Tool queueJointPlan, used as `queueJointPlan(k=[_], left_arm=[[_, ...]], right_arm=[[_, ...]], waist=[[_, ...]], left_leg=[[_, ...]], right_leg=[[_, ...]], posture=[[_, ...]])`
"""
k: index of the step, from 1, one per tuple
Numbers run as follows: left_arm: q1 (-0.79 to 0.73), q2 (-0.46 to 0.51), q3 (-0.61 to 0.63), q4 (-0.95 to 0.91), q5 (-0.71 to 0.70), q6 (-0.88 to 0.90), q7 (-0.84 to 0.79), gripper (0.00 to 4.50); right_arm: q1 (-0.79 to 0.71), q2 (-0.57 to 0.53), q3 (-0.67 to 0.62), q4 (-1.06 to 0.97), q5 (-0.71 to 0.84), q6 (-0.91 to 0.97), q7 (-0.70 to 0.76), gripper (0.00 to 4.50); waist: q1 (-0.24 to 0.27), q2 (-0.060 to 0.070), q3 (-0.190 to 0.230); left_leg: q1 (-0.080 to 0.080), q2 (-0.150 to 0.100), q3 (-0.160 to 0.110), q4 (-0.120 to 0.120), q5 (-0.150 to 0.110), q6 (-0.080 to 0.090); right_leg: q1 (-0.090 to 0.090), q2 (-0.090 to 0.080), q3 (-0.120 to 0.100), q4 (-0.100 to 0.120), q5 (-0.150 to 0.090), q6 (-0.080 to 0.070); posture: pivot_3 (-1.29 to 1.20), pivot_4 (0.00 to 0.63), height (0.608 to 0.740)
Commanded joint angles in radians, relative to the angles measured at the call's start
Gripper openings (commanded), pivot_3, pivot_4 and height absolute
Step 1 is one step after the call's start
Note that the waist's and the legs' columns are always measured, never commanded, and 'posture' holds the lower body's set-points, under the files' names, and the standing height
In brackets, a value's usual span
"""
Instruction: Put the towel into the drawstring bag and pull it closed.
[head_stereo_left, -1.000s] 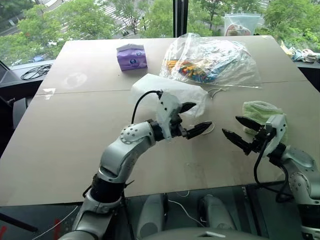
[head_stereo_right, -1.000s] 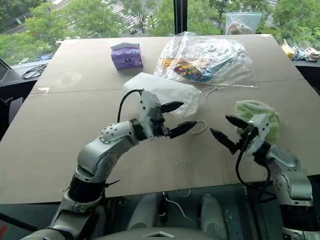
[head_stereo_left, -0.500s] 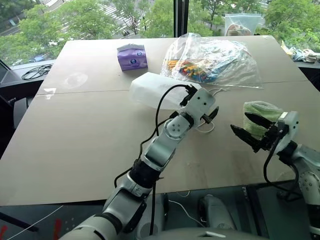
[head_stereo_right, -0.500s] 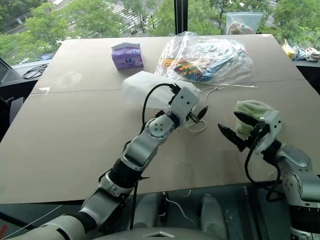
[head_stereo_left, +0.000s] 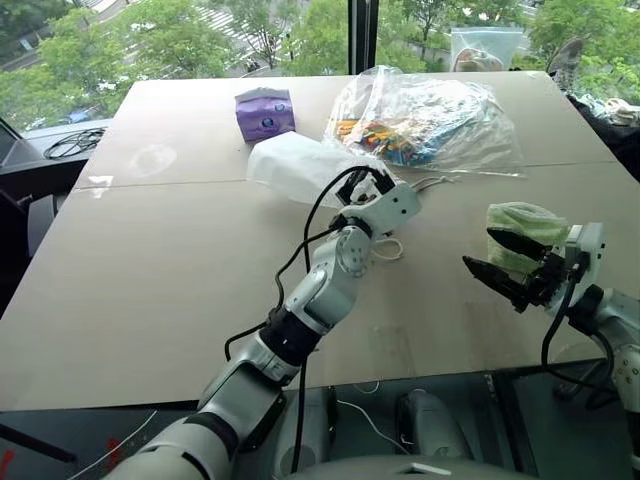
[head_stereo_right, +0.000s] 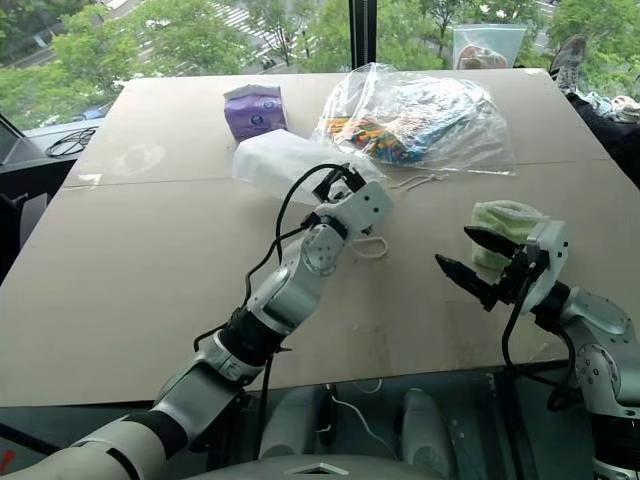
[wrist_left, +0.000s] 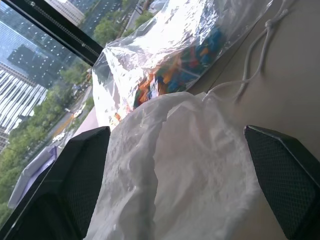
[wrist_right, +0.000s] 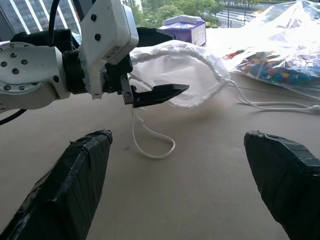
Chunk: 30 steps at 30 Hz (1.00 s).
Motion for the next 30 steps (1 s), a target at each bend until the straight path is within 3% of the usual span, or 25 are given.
queueJointPlan(k=[1,15,18,24,26,30], left_arm=[[0.004,-0.014,0.033,-0.064,0.068,0.023,0.047,4.42],[0.132,0.001,0.116,-0.170,0.119,0.032,0.041,4.42],[0.128,-0.002,0.128,-0.173,0.120,0.027,0.037,3.62],[0.125,-0.004,0.137,-0.171,0.124,0.013,0.025,0.76],[0.123,-0.010,0.145,-0.168,0.116,0.005,0.023,0.07],[0.121,-0.026,0.162,-0.167,0.106,0.006,0.019,0.07]], right_arm=[[-0.008,-0.010,-0.006,-0.026,0.003,-0.010,0.016,4.50],[-0.032,-0.015,0.010,-0.015,-0.014,-0.008,0.032,4.50],[-0.043,-0.012,0.015,-0.010,-0.015,-0.009,0.037,4.50],[-0.052,-0.003,0.020,-0.017,-0.012,-0.011,0.034,4.50],[-0.048,0.001,0.024,-0.024,-0.010,-0.008,0.032,4.50],[-0.040,0.007,0.028,-0.037,-0.011,-0.010,0.028,4.50]], waist=[[0.001,0.000,0.000],[0.002,0.000,0.000],[0.001,0.000,0.000],[0.001,0.000,0.000],[0.001,0.000,0.000],[0.001,0.000,0.000]], left_leg=[[0.000,0.000,0.000,0.000,0.000,0.000],[-0.001,0.000,-0.001,0.000,0.000,0.000],[-0.001,0.000,-0.001,0.001,0.000,0.000],[0.000,0.000,-0.001,0.001,0.000,0.000],[-0.001,0.000,-0.001,0.001,0.000,0.000],[-0.001,0.000,-0.001,0.001,0.000,0.000]], right_leg=[[0.000,0.000,0.000,0.000,0.000,-0.001],[0.000,0.000,-0.001,0.001,0.001,-0.001],[0.000,0.000,-0.001,0.001,0.001,-0.001],[0.000,0.000,-0.001,0.001,0.002,0.000],[0.000,0.000,-0.001,0.001,0.003,0.002],[0.000,0.000,-0.001,0.001,0.003,0.002]], posture=[[0.00,0.150,0.740],[0.00,0.150,0.740],[0.00,0.150,0.740],[0.00,0.150,0.740],[0.00,0.150,0.740],[0.00,0.150,0.740]])
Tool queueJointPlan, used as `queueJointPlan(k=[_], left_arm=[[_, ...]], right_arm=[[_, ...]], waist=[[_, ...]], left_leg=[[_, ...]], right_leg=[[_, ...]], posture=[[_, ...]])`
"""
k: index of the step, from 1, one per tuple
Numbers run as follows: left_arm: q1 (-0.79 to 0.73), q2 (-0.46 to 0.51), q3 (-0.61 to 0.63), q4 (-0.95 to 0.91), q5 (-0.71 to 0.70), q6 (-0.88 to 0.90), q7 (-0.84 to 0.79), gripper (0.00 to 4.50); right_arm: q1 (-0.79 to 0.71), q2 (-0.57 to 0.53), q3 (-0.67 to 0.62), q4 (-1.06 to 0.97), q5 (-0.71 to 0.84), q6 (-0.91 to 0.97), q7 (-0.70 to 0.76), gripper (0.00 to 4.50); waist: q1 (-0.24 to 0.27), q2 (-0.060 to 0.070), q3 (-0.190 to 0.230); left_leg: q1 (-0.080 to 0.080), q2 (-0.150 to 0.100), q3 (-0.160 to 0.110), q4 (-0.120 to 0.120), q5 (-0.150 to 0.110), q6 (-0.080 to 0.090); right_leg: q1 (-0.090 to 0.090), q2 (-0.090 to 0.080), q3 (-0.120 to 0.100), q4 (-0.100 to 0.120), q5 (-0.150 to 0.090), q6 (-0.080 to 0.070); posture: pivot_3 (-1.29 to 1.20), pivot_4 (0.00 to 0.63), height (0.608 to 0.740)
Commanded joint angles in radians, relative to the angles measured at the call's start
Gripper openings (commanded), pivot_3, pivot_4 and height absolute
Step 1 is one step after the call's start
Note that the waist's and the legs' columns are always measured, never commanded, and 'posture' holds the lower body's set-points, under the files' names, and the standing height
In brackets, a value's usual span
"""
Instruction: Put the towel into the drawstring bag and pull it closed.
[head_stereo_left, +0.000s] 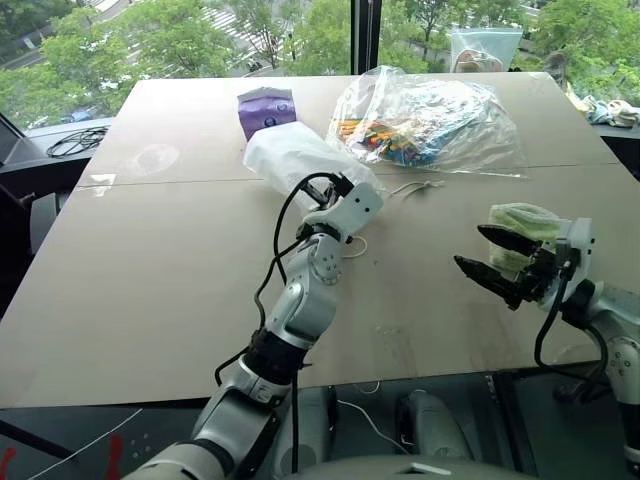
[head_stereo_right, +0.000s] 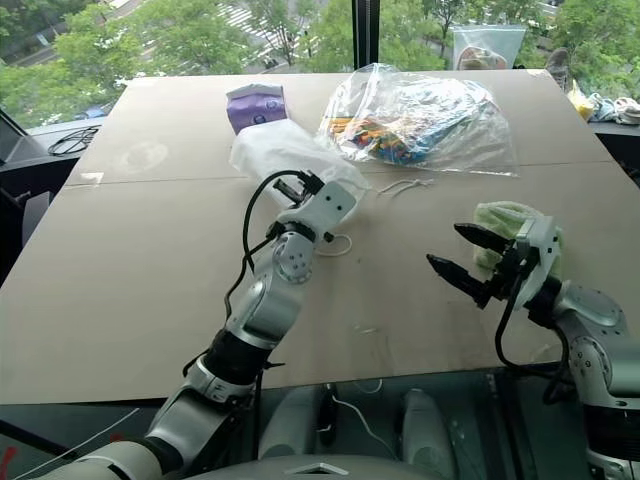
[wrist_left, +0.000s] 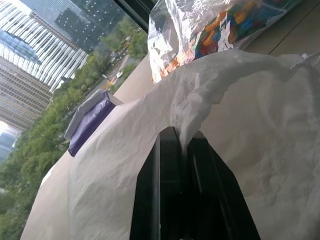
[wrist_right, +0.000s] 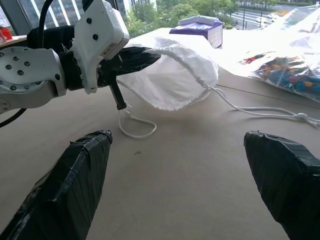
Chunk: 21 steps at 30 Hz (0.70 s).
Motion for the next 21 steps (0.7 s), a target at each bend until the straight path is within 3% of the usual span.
queueJointPlan(k=[1,6,14,21], left_arm=[[-0.017,-0.012,0.023,-0.050,0.000,-0.016,0.003,0.07],[-0.020,-0.012,0.056,-0.058,0.010,-0.034,0.034,0.07],[-0.026,-0.019,0.121,-0.101,-0.001,-0.033,0.046,0.07],[-0.016,-0.007,0.119,-0.099,0.009,-0.040,0.036,0.07]], right_arm=[[-0.001,-0.001,-0.013,-0.041,0.007,-0.013,-0.004,4.50],[0.000,-0.037,-0.022,-0.019,-0.026,0.002,-0.028,4.50],[-0.108,-0.085,-0.053,0.165,-0.301,-0.130,-0.252,4.50],[-0.131,-0.086,-0.016,0.272,-0.431,-0.201,-0.313,4.50]], waist=[[0.000,0.000,0.000],[0.000,0.000,0.000],[-0.001,0.000,0.000],[-0.001,0.000,0.000]], left_leg=[[0.000,0.000,0.000,0.000,0.000,0.000],[0.000,0.000,0.000,0.000,0.000,0.000],[0.000,0.000,0.001,0.001,0.000,0.000],[0.000,0.000,0.006,0.001,0.000,0.000]], right_leg=[[0.000,0.000,0.000,0.000,0.000,0.000],[0.000,0.000,0.000,0.000,0.000,0.000],[0.000,0.000,0.000,0.001,0.000,0.000],[0.000,0.000,0.000,0.001,0.000,0.001]], posture=[[0.00,0.150,0.740],[0.00,0.150,0.740],[0.00,0.150,0.740],[0.00,0.150,0.740]])
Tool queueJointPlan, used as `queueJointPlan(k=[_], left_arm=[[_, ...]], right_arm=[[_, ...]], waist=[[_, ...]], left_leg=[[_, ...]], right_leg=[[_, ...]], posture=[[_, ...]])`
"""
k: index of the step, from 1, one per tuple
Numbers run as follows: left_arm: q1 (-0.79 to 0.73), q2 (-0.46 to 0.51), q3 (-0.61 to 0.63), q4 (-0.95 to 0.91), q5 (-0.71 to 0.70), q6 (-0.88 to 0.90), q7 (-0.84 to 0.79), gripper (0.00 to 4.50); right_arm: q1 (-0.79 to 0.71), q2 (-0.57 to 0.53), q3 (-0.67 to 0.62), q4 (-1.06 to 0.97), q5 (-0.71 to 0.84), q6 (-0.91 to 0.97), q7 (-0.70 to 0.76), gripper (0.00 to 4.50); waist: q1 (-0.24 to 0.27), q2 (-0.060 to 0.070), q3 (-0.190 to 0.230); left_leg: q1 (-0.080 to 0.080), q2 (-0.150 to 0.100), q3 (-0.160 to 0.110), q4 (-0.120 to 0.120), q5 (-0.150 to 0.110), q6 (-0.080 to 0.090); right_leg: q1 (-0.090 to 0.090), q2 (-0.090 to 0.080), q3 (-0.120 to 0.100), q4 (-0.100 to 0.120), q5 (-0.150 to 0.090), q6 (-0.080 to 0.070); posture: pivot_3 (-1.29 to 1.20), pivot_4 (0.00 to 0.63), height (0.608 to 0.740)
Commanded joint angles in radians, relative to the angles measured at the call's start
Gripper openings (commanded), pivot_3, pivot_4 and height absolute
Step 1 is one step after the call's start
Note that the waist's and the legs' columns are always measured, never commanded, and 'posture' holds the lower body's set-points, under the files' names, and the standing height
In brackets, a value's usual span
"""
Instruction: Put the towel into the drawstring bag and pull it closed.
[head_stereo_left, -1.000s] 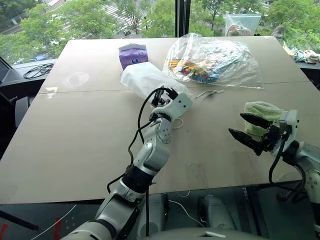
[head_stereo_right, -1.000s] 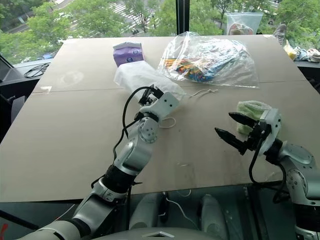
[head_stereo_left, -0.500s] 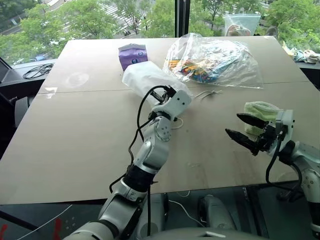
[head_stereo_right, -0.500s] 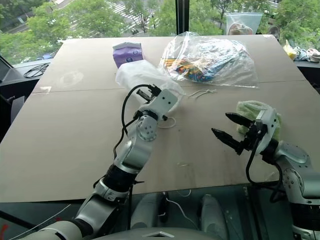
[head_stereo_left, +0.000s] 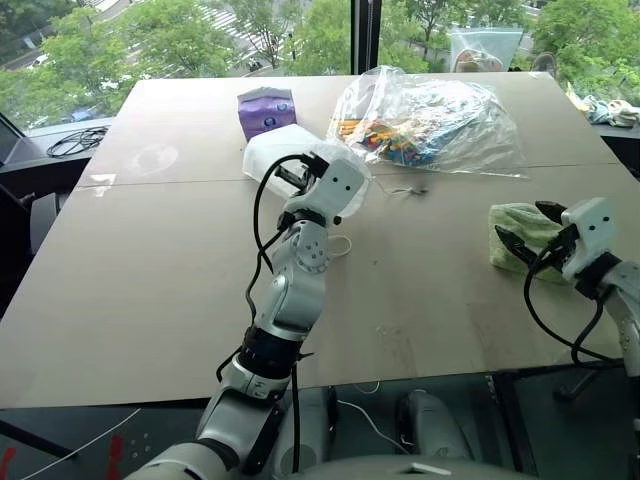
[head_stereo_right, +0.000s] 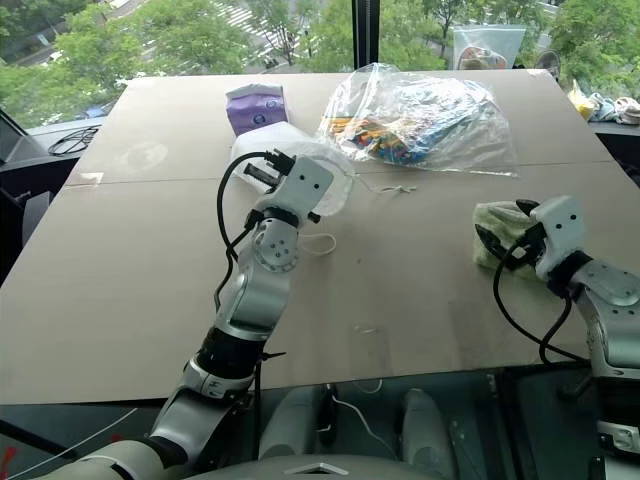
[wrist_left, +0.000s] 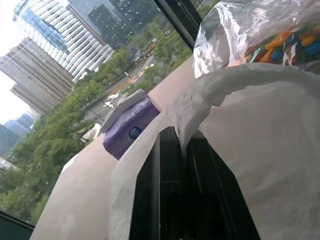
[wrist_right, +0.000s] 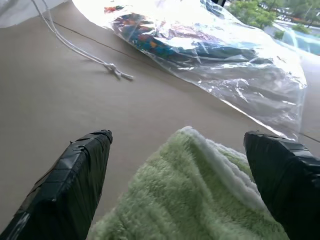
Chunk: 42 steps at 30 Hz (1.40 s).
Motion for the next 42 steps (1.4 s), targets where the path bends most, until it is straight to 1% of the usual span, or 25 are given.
queueJointPlan(k=[1,3,6,11,15,19,21,23,25,26,28,31,32,33,35,38,39,41,42], left_arm=[[-0.007,0.003,0.006,-0.037,0.009,-0.014,0.004,0.07],[-0.008,0.003,0.006,-0.036,0.010,-0.012,0.005,0.07],[-0.011,0.003,0.003,-0.033,0.013,-0.013,0.007,0.07],[-0.011,0.004,-0.002,-0.030,0.014,-0.017,0.005,0.07],[-0.004,0.006,-0.004,-0.035,0.018,-0.013,0.004,0.07],[-0.002,0.006,-0.006,-0.037,0.021,-0.009,0.004,0.07],[0.000,0.005,-0.007,-0.038,0.023,-0.009,0.006,0.07],[0.002,0.006,-0.006,-0.039,0.024,-0.008,0.007,0.07],[0.003,0.005,-0.002,-0.039,0.023,-0.006,0.008,0.07],[0.002,0.000,0.003,-0.038,0.019,-0.002,0.009,0.07],[0.003,-0.004,0.008,-0.039,0.015,0.003,0.008,0.07],[0.000,-0.013,0.021,-0.043,0.000,0.016,-0.005,0.07],[-0.003,-0.020,0.031,-0.044,-0.012,0.027,-0.013,0.00],[-0.006,-0.025,0.039,-0.046,-0.022,0.037,-0.020,0.00],[-0.013,-0.039,0.068,-0.049,-0.051,0.062,-0.037,0.00],[-0.021,-0.055,0.113,-0.051,-0.103,0.103,-0.068,0.00],[-0.023,-0.057,0.123,-0.051,-0.120,0.112,-0.079,0.00],[-0.028,-0.062,0.144,-0.054,-0.154,0.133,-0.098,0.00],[-0.030,-0.062,0.153,-0.056,-0.167,0.144,-0.104,0.00]], right_arm=[[-0.019,-0.005,0.007,0.038,-0.053,-0.033,-0.031,4.50],[-0.037,0.002,0.012,0.081,-0.079,-0.049,-0.056,4.50],[-0.082,0.007,0.035,0.166,-0.152,-0.057,-0.130,4.50],[-0.140,0.029,0.066,0.280,-0.213,0.002,-0.200,4.50],[-0.172,0.039,0.079,0.309,-0.211,0.171,-0.221,4.50],[-0.219,0.041,0.091,0.358,-0.246,0.247,-0.278,4.50],[-0.250,0.052,0.073,0.395,-0.224,0.375,-0.300,4.50],[-0.276,0.069,0.044,0.420,-0.182,0.499,-0.306,4.50],[-0.289,0.079,0.033,0.428,-0.145,0.609,-0.283,4.50],[-0.287,0.086,0.036,0.414,-0.111,0.673,-0.245,4.50],[-0.280,0.094,0.038,0.386,-0.069,0.751,-0.201,4.50],[-0.262,0.100,0.049,0.333,-0.023,0.810,-0.151,4.50],[-0.249,0.100,0.065,0.305,-0.013,0.819,-0.127,3.99],[-0.238,0.100,0.077,0.283,-0.005,0.829,-0.111,3.70],[-0.219,0.105,0.091,0.236,0.013,0.846,-0.085,2.75],[-0.197,0.110,0.105,0.188,0.027,0.856,-0.062,1.58],[-0.190,0.110,0.108,0.176,0.031,0.856,-0.055,1.05],[-0.179,0.113,0.110,0.157,0.034,0.858,-0.050,0.30],[-0.174,0.115,0.111,0.152,0.031,0.849,-0.049,0.14]], waist=[[-0.001,0.000,0.000],[-0.002,0.000,0.000],[-0.003,0.000,0.000],[-0.003,0.000,0.000],[-0.003,-0.001,-0.001],[-0.003,-0.005,-0.003],[-0.003,-0.006,-0.005],[-0.003,-0.011,-0.010],[-0.002,-0.015,-0.014],[-0.001,-0.016,-0.015],[0.000,-0.018,-0.017],[-0.002,-0.020,-0.019],[-0.002,-0.020,-0.020],[-0.003,-0.020,-0.020],[-0.005,-0.020,-0.020],[-0.008,-0.020,-0.021],[-0.009,-0.020,-0.021],[-0.010,-0.021,-0.021],[-0.011,-0.020,-0.021]], left_leg=[[0.000,0.000,0.000,0.000,0.000,0.000],[0.000,0.000,0.000,0.000,0.000,0.000],[0.001,0.000,0.001,0.001,0.000,0.000],[0.001,0.000,0.001,0.001,0.000,0.000],[0.002,0.000,0.001,0.002,0.000,0.000],[0.008,0.000,0.001,0.003,0.000,0.000],[0.008,0.000,0.001,0.003,0.000,0.000],[0.009,0.000,0.000,0.004,0.000,0.000],[0.009,0.001,-0.003,0.005,0.000,0.000],[0.009,0.001,-0.006,0.006,-0.001,0.001],[0.009,0.001,-0.009,0.006,-0.003,-0.002],[0.009,0.001,-0.010,0.005,-0.003,-0.001],[0.009,0.001,-0.010,0.005,-0.003,0.000],[0.009,0.001,-0.011,0.004,-0.003,0.000],[0.009,0.002,-0.011,0.003,-0.002,0.002],[0.009,0.003,-0.010,0.002,-0.002,0.002],[0.009,0.003,-0.010,0.002,-0.002,0.002],[0.009,0.003,-0.010,0.002,-0.002,0.002],[0.009,0.004,-0.010,0.001,-0.002,0.002]], right_leg=[[0.000,0.000,0.000,0.000,0.000,0.000],[0.000,0.000,0.000,0.000,0.000,0.000],[0.000,0.000,0.001,0.001,0.000,0.000],[0.000,0.000,0.002,0.002,0.000,0.000],[0.002,0.000,0.002,0.002,0.000,0.000],[0.007,0.000,0.002,0.002,0.000,0.000],[0.007,-0.001,0.002,0.002,-0.002,-0.004],[0.009,-0.001,0.002,0.002,-0.002,-0.004],[0.010,-0.001,0.000,0.002,-0.002,-0.004],[0.011,-0.002,-0.001,0.002,-0.002,-0.004],[0.011,-0.003,-0.003,0.001,-0.002,-0.004],[0.012,-0.002,-0.004,0.001,-0.002,-0.005],[0.012,-0.002,-0.004,0.001,-0.002,-0.005],[0.012,-0.002,-0.004,0.001,-0.002,-0.005],[0.012,-0.001,-0.004,0.000,-0.003,-0.005],[0.011,0.000,-0.004,0.000,-0.003,-0.005],[0.011,0.000,-0.004,0.000,-0.003,-0.005],[0.011,0.001,-0.004,0.000,-0.003,-0.005],[0.011,0.001,-0.004,0.000,-0.003,-0.005]], posture=[[0.00,0.150,0.740],[0.00,0.150,0.740],[0.00,0.150,0.740],[0.00,0.150,0.740],[0.00,0.150,0.740],[0.00,0.150,0.740],[0.00,0.150,0.740],[0.00,0.150,0.740],[0.00,0.150,0.740],[0.00,0.150,0.740],[0.00,0.150,0.740],[0.00,0.150,0.740],[0.00,0.150,0.740],[0.00,0.150,0.740],[0.00,0.150,0.740],[0.00,0.150,0.740],[0.00,0.150,0.740],[0.00,0.150,0.740],[0.00,0.150,0.740]])
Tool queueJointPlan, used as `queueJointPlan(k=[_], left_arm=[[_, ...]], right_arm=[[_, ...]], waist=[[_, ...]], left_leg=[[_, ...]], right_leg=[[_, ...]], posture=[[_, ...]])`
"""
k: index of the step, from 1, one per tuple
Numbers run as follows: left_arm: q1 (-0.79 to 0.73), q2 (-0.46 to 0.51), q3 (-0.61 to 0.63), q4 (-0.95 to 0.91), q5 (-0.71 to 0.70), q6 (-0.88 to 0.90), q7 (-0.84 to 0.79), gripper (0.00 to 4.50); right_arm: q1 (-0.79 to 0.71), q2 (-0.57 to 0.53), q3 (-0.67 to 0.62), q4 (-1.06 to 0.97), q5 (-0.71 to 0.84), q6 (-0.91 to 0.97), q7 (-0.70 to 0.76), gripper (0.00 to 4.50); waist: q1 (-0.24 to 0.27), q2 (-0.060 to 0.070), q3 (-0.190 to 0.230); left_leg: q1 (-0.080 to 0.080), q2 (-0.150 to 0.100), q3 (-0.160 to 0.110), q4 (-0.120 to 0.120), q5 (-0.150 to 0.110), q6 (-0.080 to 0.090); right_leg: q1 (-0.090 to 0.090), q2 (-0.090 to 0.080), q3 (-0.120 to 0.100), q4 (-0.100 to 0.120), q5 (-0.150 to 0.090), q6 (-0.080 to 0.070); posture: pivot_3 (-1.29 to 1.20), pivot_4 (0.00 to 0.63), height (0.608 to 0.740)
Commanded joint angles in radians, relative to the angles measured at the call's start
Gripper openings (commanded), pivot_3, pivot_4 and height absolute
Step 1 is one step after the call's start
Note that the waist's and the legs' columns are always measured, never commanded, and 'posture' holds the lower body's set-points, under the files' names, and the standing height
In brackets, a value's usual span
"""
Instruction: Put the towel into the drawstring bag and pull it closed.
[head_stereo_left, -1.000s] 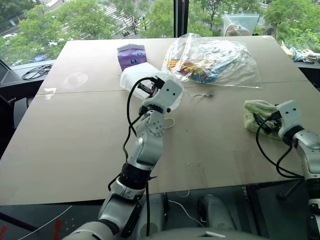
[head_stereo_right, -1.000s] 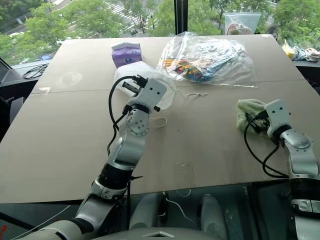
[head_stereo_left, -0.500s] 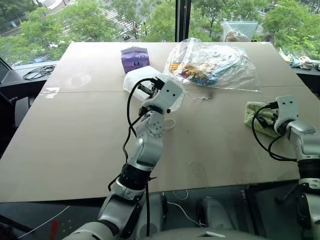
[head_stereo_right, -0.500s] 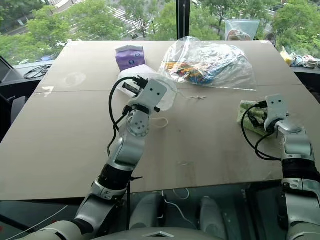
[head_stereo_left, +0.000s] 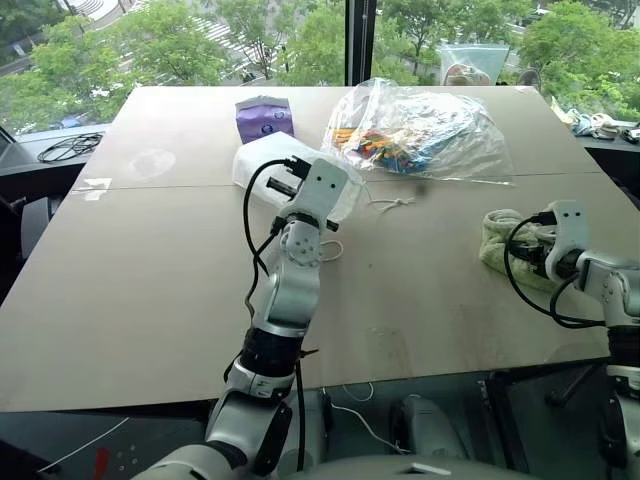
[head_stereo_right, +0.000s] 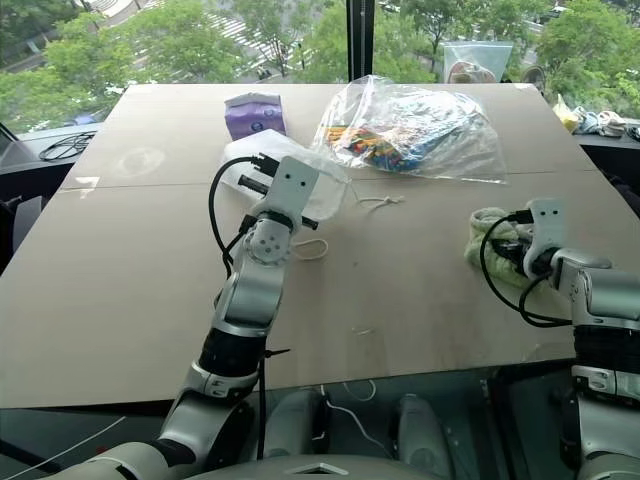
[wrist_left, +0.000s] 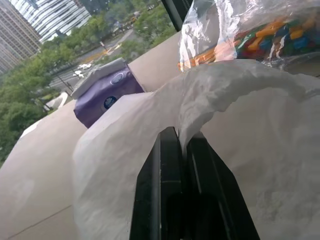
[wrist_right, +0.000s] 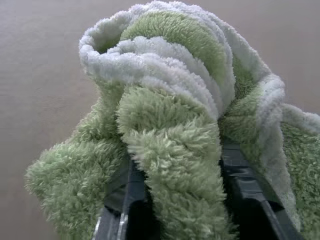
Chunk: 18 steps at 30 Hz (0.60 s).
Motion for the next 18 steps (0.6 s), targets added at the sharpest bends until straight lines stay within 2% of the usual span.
queueJointPlan(k=[1,5,8,12,18], left_arm=[[-0.032,-0.004,0.034,-0.052,-0.048,0.028,-0.022,0.00],[-0.056,-0.009,0.088,-0.069,-0.133,0.075,-0.067,0.00],[-0.064,0.030,0.079,-0.089,-0.184,0.068,-0.136,0.00],[-0.072,0.094,0.072,-0.128,-0.242,0.076,-0.224,0.00],[-0.086,0.156,0.106,-0.168,-0.327,0.108,-0.282,0.00]], right_arm=[[0.070,0.049,0.101,0.024,0.031,0.058,0.057,0.13],[0.061,0.080,0.078,-0.040,0.073,0.012,0.091,0.13],[0.042,0.106,0.062,-0.155,0.157,0.060,0.131,0.13],[0.009,0.136,0.066,-0.349,0.300,0.161,0.173,0.13],[-0.103,0.264,0.074,-0.475,0.412,0.275,0.048,0.13]], waist=[[-0.001,0.000,0.000],[-0.011,0.000,0.000],[-0.026,0.000,0.000],[-0.031,0.009,0.006],[-0.016,0.014,0.009]], left_leg=[[0.000,0.000,0.000,0.000,0.000,0.000],[0.000,0.000,0.000,-0.001,0.000,0.000],[0.000,0.001,0.001,-0.001,0.000,0.000],[-0.001,0.002,0.002,-0.002,0.000,0.000],[-0.008,0.000,0.003,-0.002,0.000,0.000]], right_leg=[[0.000,0.000,0.000,0.000,0.000,0.000],[0.000,0.000,0.000,-0.001,0.000,0.000],[-0.002,0.001,0.001,-0.001,0.000,0.000],[-0.004,0.002,0.003,0.000,0.000,0.000],[-0.011,0.001,0.004,0.002,0.002,0.002]], posture=[[0.00,0.150,0.740],[0.00,0.150,0.740],[0.00,0.150,0.740],[0.00,0.150,0.740],[0.00,0.150,0.740]])
